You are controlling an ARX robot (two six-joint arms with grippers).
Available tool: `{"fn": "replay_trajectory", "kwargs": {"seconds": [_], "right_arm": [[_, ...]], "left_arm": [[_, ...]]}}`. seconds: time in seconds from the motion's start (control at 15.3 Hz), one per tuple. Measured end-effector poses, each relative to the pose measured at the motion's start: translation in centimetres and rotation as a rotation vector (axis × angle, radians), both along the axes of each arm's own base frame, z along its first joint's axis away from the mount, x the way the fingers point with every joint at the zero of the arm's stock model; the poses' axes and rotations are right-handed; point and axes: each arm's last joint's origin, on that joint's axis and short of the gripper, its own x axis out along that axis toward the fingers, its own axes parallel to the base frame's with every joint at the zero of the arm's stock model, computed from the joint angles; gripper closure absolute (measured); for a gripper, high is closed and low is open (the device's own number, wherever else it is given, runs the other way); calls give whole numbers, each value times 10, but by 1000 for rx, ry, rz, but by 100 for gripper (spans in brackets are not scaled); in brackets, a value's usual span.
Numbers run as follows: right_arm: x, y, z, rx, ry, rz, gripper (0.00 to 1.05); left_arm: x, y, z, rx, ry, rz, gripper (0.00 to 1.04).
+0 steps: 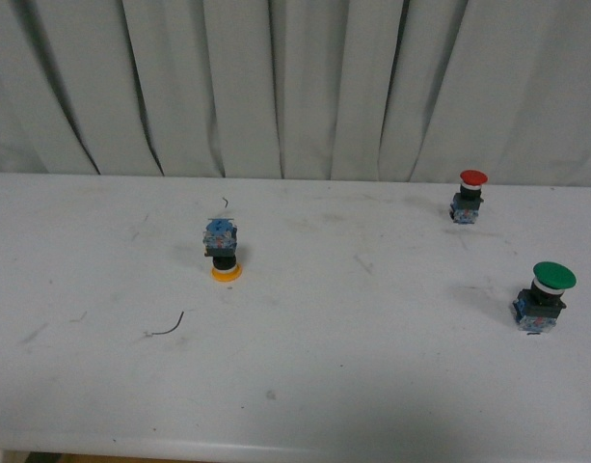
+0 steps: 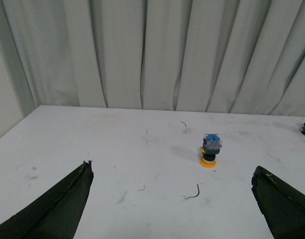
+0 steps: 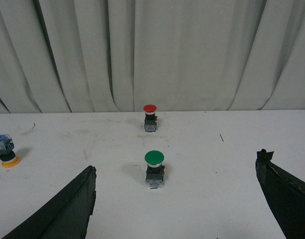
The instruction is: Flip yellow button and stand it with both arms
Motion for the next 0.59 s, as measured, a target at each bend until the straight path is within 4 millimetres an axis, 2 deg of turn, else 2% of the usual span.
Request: {"fn": "replay_trajectory", "kwargs": {"seconds": [0.59], "right_arm": [[0, 0, 0, 0, 0, 0, 6]], "left_arm": [[0, 0, 0, 0, 0, 0, 7]]}}
